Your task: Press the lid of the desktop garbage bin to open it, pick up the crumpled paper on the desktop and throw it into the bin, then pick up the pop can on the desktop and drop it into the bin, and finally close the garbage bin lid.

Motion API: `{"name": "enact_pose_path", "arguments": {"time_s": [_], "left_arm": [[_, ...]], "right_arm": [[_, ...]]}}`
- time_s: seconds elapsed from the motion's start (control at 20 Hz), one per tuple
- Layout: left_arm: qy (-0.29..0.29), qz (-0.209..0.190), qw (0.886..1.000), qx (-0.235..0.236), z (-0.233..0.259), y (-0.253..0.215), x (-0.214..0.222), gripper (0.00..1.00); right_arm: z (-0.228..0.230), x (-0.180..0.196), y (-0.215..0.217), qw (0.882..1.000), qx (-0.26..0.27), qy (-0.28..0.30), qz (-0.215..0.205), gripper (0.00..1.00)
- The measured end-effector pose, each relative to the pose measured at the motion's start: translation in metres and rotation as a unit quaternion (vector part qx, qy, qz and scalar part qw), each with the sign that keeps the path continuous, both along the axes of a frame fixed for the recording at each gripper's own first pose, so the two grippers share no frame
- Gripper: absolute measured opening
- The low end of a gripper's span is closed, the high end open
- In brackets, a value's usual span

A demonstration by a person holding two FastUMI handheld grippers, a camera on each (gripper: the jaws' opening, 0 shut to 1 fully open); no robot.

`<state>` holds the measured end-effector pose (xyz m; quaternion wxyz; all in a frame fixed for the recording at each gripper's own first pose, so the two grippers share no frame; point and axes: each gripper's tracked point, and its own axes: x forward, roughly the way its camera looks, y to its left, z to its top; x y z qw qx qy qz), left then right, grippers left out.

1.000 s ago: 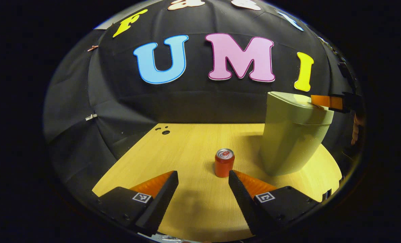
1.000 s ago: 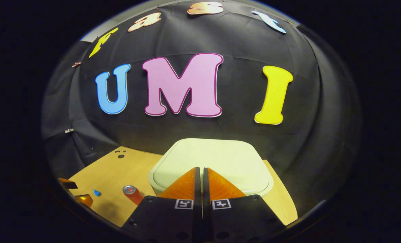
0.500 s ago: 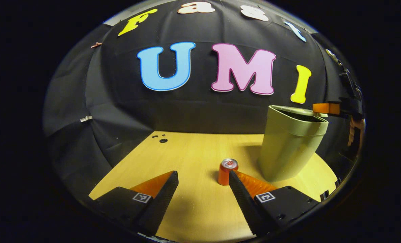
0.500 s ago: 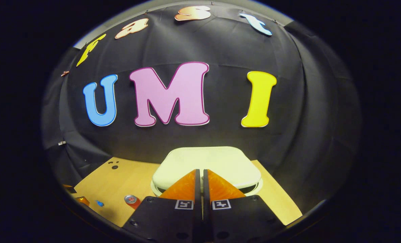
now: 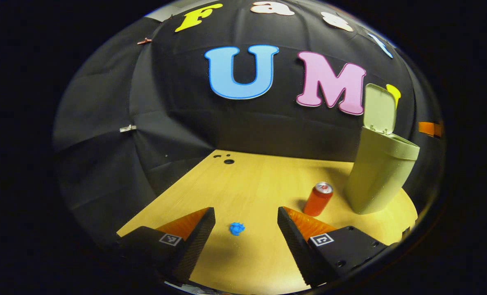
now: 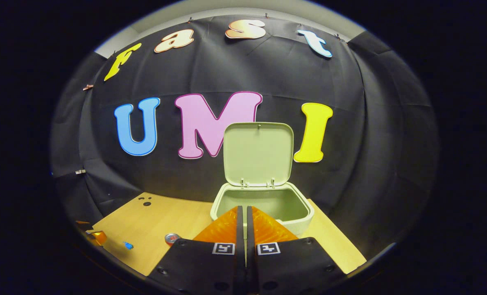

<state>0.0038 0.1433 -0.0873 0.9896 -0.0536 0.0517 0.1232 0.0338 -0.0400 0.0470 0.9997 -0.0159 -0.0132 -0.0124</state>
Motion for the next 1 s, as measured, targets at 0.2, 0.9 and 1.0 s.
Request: {"name": "enact_pose_path", "arguments": {"time_s": [0.2,0.9,1.0], "left_arm": [[0.013,0.007,1.0,-0.013,-0.016,0.013,0.009,0.95],[0.091,-0.005,0.996,-0.014,-0.093,0.023,0.079,0.96],[0.103,-0.008,0.995,-0.019,-0.105,0.023,0.086,0.96]], "right_arm": [[-0.02,-0.017,0.001,1.0,-0.002,0.026,-0.005,0.05],[-0.062,-0.06,0.001,0.996,0.022,0.082,-0.032,0.05],[-0.07,-0.068,0.0,0.994,0.022,0.096,-0.037,0.13]]}}
